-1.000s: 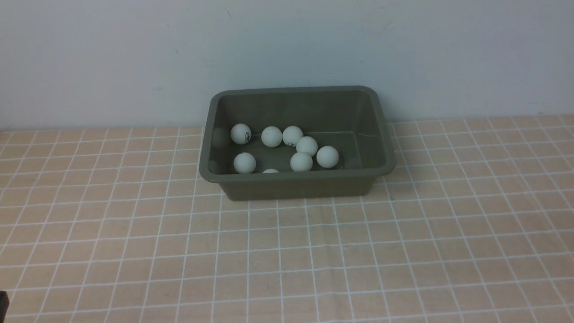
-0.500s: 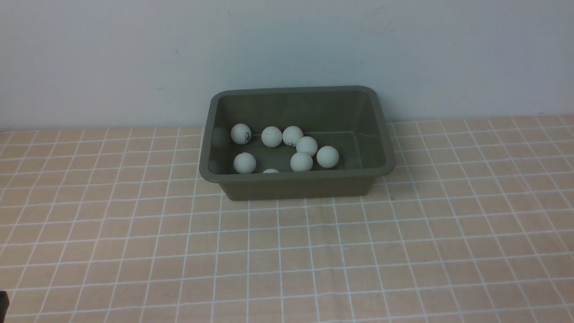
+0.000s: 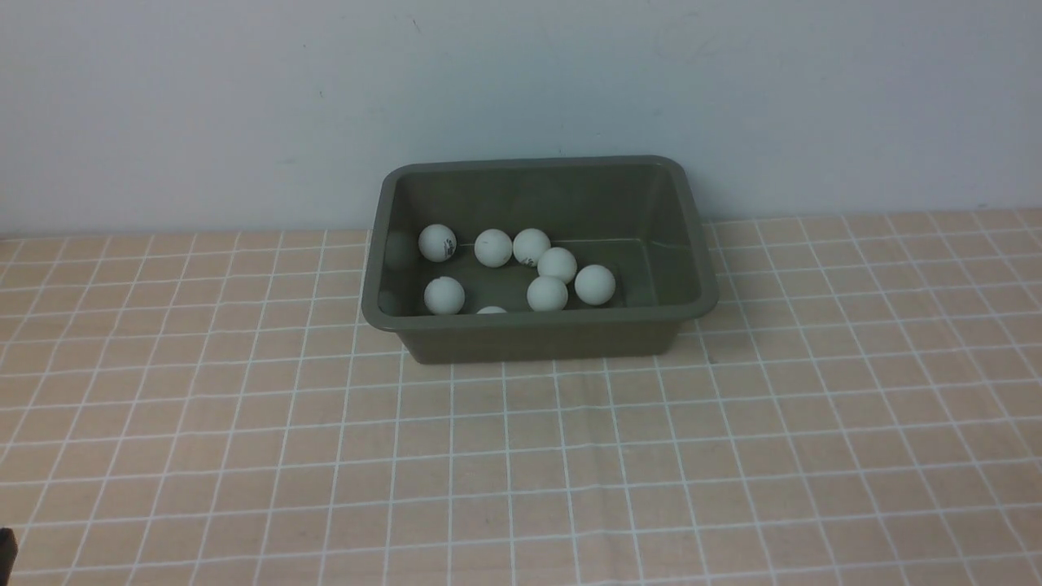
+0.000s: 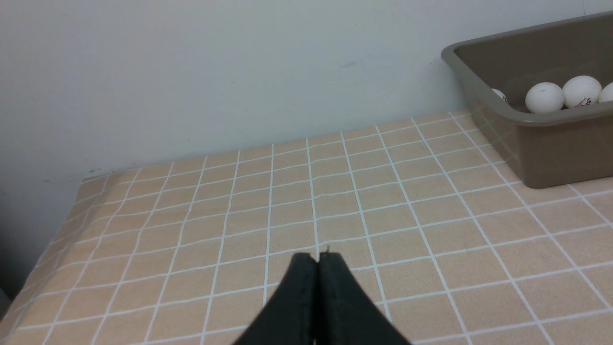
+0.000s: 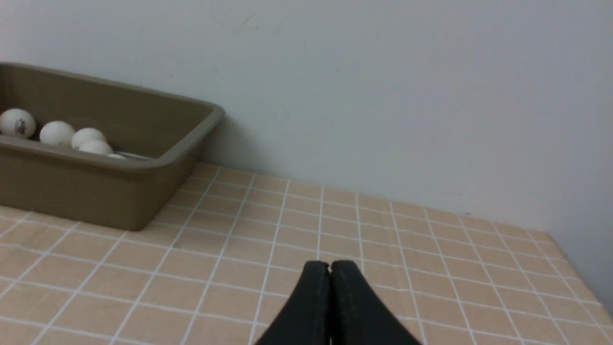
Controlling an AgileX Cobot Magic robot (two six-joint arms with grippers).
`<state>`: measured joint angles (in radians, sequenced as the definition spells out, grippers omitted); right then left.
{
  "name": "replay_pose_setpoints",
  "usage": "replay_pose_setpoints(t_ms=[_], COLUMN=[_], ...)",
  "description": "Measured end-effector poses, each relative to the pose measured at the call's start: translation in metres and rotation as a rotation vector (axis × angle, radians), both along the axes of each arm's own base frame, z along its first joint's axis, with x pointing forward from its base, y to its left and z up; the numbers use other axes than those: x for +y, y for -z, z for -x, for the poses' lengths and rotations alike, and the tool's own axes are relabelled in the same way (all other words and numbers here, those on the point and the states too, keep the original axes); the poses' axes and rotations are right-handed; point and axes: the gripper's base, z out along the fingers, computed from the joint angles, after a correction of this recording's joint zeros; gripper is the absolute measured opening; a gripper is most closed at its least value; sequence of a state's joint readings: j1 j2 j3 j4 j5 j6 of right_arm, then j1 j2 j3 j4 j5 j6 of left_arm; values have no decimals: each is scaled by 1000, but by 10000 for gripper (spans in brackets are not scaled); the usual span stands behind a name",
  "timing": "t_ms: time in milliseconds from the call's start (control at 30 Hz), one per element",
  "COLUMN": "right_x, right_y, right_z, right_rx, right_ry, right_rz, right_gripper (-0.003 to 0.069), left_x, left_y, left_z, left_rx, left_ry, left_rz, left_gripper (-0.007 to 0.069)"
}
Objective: Put the table tennis balls into the box on the light coffee tablecloth.
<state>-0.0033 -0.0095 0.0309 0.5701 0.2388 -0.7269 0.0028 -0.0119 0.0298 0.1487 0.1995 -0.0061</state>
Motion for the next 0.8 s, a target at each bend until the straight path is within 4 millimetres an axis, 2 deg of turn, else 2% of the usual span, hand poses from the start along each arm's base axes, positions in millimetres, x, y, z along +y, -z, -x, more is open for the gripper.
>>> replay_pose_setpoints(t_ms=[533,800], right_x=[-4,-8], right_y=[-4,2], right_z=[0,0], right_rx=[-42,23], right_ry=[45,88], right_rz=[18,-75], right_gripper=[-18,-18], left_x=[0,0], left_y=[0,0], left_z=[0,0], left_rx=[0,0], left_ry=[0,0], left_rz=[0,0], left_gripper=[-69,-69])
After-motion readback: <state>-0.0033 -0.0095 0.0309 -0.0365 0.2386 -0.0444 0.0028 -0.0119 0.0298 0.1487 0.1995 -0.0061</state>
